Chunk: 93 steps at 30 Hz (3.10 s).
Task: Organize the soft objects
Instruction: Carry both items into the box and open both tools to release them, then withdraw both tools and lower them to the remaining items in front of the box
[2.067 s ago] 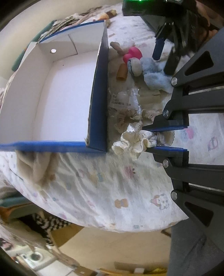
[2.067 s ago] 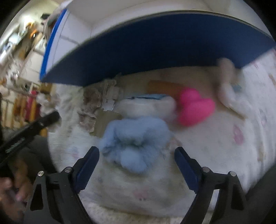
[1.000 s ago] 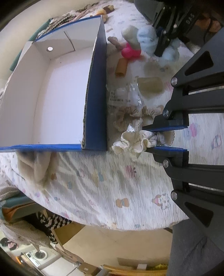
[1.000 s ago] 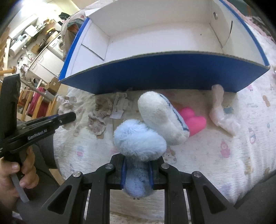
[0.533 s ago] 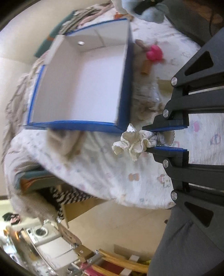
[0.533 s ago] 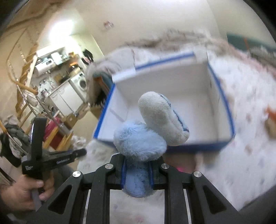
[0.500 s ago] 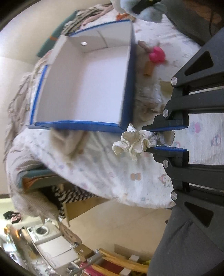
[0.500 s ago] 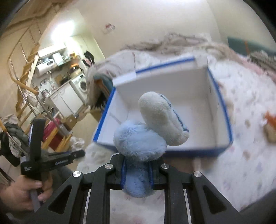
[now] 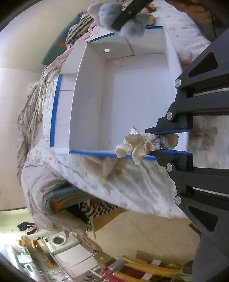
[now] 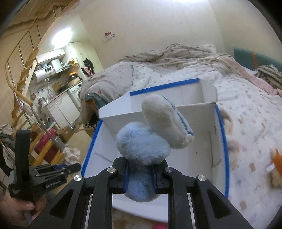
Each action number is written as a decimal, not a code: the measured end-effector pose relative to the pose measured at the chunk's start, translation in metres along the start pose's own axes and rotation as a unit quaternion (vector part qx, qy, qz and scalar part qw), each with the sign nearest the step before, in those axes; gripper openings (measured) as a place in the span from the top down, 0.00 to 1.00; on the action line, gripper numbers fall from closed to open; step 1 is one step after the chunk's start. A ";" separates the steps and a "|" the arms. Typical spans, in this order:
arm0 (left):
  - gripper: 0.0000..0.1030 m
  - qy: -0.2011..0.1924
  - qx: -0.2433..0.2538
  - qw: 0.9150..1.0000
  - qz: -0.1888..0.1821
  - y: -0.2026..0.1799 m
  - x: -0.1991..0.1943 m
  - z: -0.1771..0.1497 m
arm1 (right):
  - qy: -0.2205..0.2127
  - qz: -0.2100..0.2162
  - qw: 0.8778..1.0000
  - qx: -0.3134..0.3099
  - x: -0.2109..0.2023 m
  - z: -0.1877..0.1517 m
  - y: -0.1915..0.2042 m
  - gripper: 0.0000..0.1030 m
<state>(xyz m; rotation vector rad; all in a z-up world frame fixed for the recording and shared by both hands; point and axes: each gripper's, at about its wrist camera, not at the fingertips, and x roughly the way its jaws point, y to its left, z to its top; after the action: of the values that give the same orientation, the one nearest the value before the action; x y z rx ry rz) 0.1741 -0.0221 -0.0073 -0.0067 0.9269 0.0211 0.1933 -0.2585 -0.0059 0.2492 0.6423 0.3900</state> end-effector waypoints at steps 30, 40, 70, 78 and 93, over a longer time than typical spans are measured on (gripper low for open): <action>0.86 0.078 0.076 0.994 0.024 -0.077 0.137 0.031 | 0.185 -0.066 0.980 -0.019 0.109 -0.034 -0.028 0.78; 0.81 0.089 0.084 0.992 0.041 -0.080 0.149 0.029 | 0.190 -0.051 0.980 0.001 0.113 -0.032 -0.030 0.68; 0.29 0.014 0.079 0.997 0.014 -0.069 0.075 0.023 | 0.074 -0.034 0.997 -0.013 0.041 -0.028 -0.019 0.01; 0.29 -0.020 0.094 0.995 0.003 -0.057 0.041 0.000 | 0.059 -0.076 0.994 -0.042 0.018 -0.046 -0.007 0.01; 0.29 -0.035 -0.006 0.999 -0.006 0.032 0.006 -0.041 | 0.089 -0.056 0.994 0.038 -0.026 -0.083 -0.013 0.01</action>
<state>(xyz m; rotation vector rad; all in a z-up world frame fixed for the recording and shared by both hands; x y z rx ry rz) 0.1442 0.0096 -0.0369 -0.0223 0.8559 0.0165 0.1262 -0.2730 -0.0608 0.2520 0.8436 0.2819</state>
